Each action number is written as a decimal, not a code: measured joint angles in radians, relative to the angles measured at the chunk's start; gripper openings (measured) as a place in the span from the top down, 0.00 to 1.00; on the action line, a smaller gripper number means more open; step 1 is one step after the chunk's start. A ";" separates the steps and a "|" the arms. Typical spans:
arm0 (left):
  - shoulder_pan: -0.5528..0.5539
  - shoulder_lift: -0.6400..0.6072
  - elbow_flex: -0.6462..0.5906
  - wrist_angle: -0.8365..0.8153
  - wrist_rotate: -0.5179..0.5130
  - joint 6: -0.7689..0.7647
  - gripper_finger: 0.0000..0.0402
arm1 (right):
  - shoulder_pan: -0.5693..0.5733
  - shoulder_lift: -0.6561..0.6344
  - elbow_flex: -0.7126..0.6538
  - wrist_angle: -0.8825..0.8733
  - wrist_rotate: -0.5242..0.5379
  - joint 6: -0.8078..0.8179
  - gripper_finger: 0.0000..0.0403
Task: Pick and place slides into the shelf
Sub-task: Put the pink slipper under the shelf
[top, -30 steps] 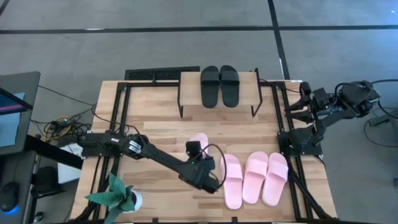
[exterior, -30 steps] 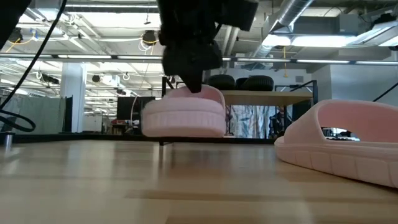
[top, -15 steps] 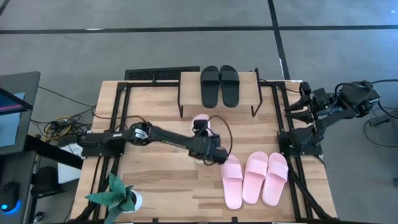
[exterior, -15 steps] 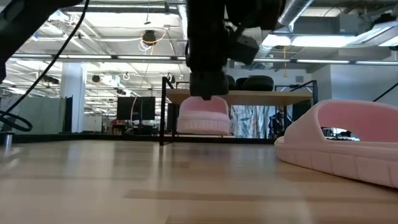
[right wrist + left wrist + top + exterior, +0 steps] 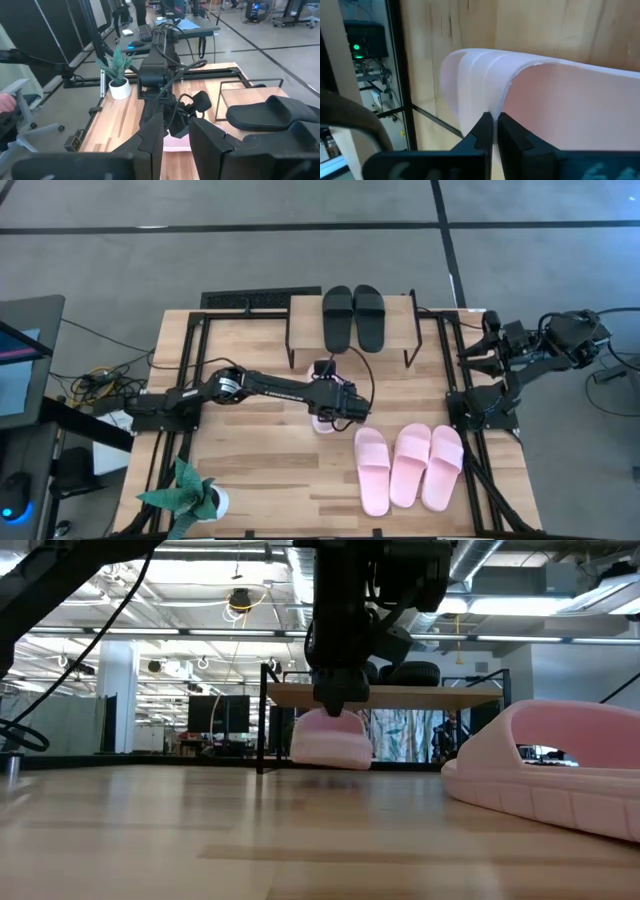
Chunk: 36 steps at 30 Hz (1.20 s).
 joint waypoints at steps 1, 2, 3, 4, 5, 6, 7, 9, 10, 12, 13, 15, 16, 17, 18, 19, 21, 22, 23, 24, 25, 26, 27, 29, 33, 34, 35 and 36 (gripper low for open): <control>0.002 0.000 0.000 0.000 0.004 -0.001 1.00 | 0.000 0.000 0.000 0.000 0.001 0.000 0.80; 0.001 0.000 0.000 -0.001 0.006 -0.002 1.00 | 0.000 0.000 0.000 0.000 0.002 0.000 0.80; -0.003 0.000 0.000 -0.004 0.008 -0.004 1.00 | 0.000 0.000 0.000 0.000 0.001 0.000 0.80; -0.006 0.000 0.000 -0.008 0.010 -0.010 1.00 | 0.000 0.000 0.000 0.000 0.001 0.000 0.80; -0.010 0.000 0.000 -0.018 0.011 -0.022 1.00 | 0.000 0.000 0.000 0.000 0.001 0.000 0.80; -0.014 0.000 0.000 -0.032 0.011 -0.038 1.00 | 0.000 0.000 0.000 0.000 0.001 0.000 0.80; -0.019 0.000 0.000 -0.050 0.011 -0.058 1.00 | 0.000 0.000 0.000 0.000 0.001 0.001 0.80; -0.030 0.000 0.000 -0.083 0.003 -0.093 1.00 | 0.000 0.000 0.000 0.000 0.001 0.000 0.80; -0.037 0.000 0.000 -0.096 -0.011 -0.109 1.00 | 0.000 0.000 0.000 0.000 0.001 0.000 0.80; -0.051 -0.002 0.000 -0.118 -0.037 -0.142 1.00 | 0.000 0.000 0.000 0.000 0.001 0.000 0.80; -0.056 -0.006 -0.001 -0.123 -0.045 -0.161 1.00 | 0.000 0.000 0.000 0.000 0.001 0.000 0.80; -0.065 -0.011 -0.001 -0.116 -0.057 -0.185 1.00 | 0.000 0.000 0.000 0.000 0.001 -0.008 0.80; -0.067 -0.014 -0.001 -0.112 -0.058 -0.190 1.00 | 0.000 0.000 0.000 0.000 0.001 -0.013 0.80; -0.069 -0.015 -0.001 -0.110 -0.059 -0.190 1.00 | 0.000 0.000 0.000 0.000 0.001 -0.015 0.80; -0.071 -0.015 -0.001 -0.111 -0.059 -0.190 1.00 | 0.000 0.000 0.000 0.000 0.001 -0.016 0.80; -0.071 -0.015 -0.001 -0.112 -0.063 -0.190 1.00 | 0.000 0.000 0.000 0.000 0.001 -0.016 0.80; -0.071 -0.017 -0.001 -0.129 -0.073 -0.199 1.00 | 0.000 0.000 0.000 0.000 0.001 -0.016 0.80; -0.071 -0.023 -0.009 -0.133 -0.077 -0.207 1.00 | 0.000 0.000 0.000 0.000 0.001 -0.015 0.80; -0.071 -0.037 -0.032 -0.123 -0.082 -0.216 1.00 | 0.000 0.000 0.000 0.000 0.001 -0.012 0.80; -0.071 -0.061 -0.073 -0.102 -0.084 -0.227 1.00 | 0.000 0.000 0.000 0.000 0.001 -0.003 0.80; -0.071 -0.091 -0.124 -0.071 -0.081 -0.237 1.00 | 0.000 0.000 0.000 0.000 0.001 0.006 0.80; -0.072 -0.128 -0.187 -0.025 -0.073 -0.243 1.00 | 0.000 0.000 0.000 0.000 0.001 0.011 0.80; -0.076 -0.174 -0.259 0.024 -0.064 -0.247 1.00 | 0.000 0.000 0.000 0.000 0.001 0.014 0.80; -0.087 -0.271 -0.399 0.137 -0.054 -0.246 1.00 | 0.000 0.000 -0.001 0.000 0.001 0.015 0.80; -0.094 -0.446 -0.621 0.377 -0.022 -0.171 1.00 | 0.000 0.000 -0.001 0.000 0.009 0.002 0.80; -0.090 -0.474 -0.660 0.420 -0.020 -0.150 1.00 | 0.000 0.000 -0.001 0.000 0.024 0.000 0.80; -0.085 -0.496 -0.692 0.453 -0.019 -0.128 1.00 | 0.000 0.000 -0.001 0.000 0.040 0.000 0.80; -0.078 -0.511 -0.713 0.480 -0.017 -0.107 1.00 | 0.000 0.000 -0.001 0.000 0.053 0.000 0.80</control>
